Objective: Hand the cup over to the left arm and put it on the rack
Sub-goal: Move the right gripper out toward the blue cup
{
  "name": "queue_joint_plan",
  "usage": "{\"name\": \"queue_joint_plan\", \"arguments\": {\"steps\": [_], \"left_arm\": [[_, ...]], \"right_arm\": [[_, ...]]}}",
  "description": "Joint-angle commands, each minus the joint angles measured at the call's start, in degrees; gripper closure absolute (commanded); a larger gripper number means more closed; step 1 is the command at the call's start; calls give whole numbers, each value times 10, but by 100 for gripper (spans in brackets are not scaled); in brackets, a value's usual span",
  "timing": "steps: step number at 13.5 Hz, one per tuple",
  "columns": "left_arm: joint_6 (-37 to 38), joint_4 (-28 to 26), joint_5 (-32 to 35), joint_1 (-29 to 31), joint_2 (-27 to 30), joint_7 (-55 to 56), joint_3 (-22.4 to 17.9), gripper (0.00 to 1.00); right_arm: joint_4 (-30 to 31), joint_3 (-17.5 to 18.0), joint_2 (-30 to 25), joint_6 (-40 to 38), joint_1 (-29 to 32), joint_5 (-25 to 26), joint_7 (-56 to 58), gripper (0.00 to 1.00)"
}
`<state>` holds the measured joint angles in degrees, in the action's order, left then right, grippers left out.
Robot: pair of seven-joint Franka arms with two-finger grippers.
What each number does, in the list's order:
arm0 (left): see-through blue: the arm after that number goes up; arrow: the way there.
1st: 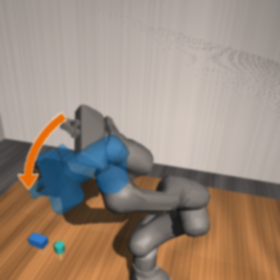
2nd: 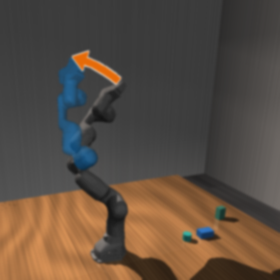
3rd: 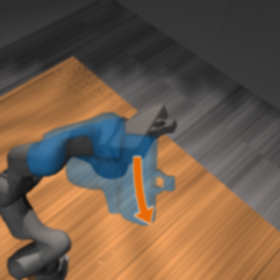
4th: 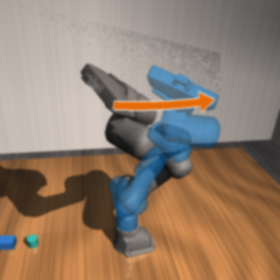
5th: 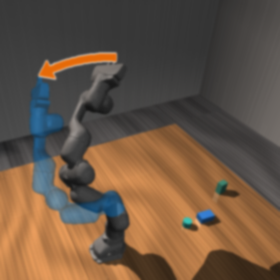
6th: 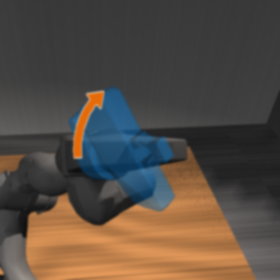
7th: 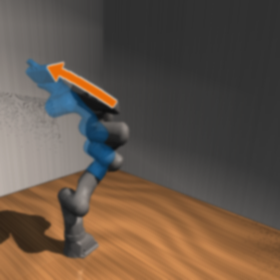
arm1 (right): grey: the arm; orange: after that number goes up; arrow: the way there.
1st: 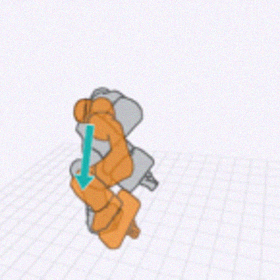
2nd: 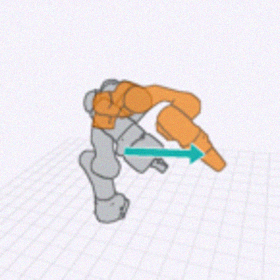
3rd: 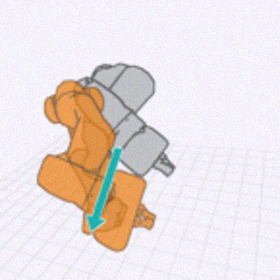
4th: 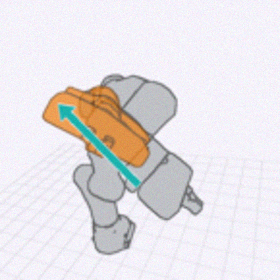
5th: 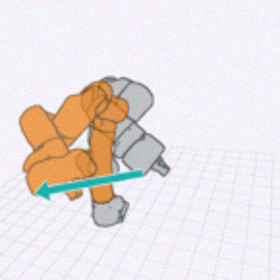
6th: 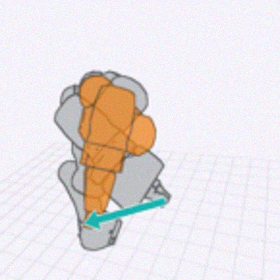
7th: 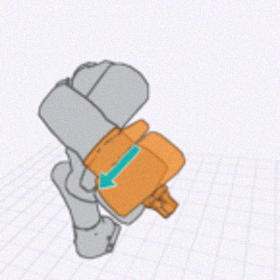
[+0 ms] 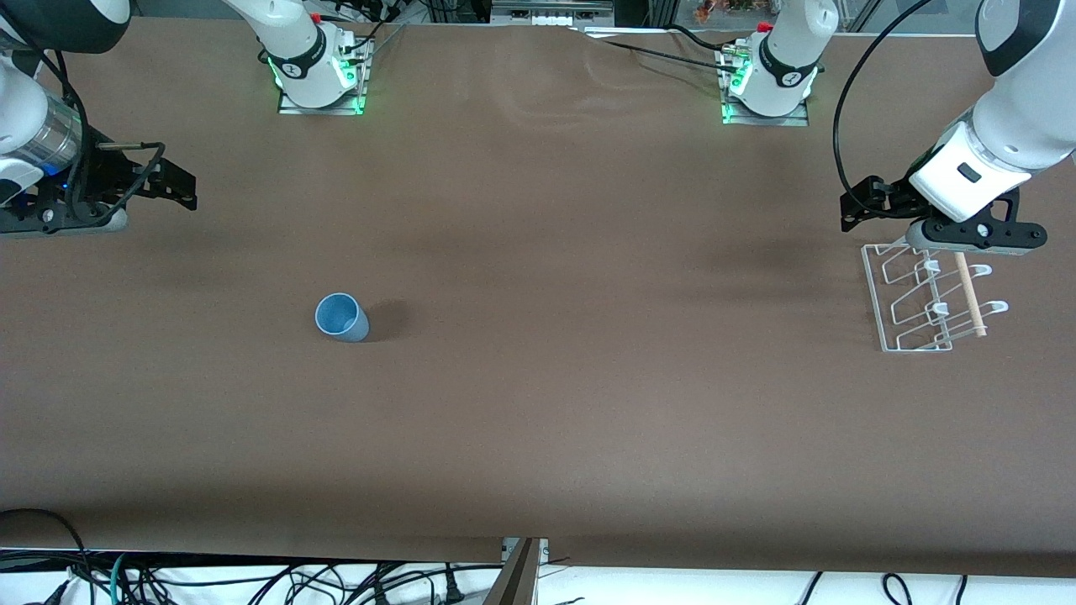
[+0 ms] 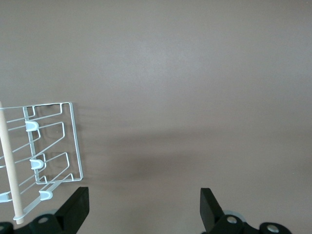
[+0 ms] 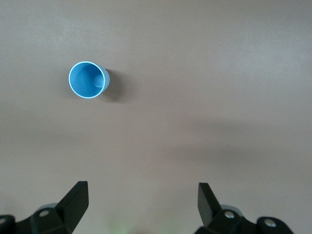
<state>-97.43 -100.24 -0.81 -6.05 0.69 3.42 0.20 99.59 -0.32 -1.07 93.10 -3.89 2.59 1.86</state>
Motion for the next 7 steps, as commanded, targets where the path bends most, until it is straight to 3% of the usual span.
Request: {"name": "queue_joint_plan", "arguments": {"steps": [1, 7], "left_arm": [[13, 4, 7, 1, 7, 7, 2, 0], [13, 4, 7, 1, 7, 7, 2, 0]], "right_arm": [[-5, 4, -1, 3, 3, -6, -3, 1], [-13, 5, 10, -1, 1, -5, -5, 1]]}}
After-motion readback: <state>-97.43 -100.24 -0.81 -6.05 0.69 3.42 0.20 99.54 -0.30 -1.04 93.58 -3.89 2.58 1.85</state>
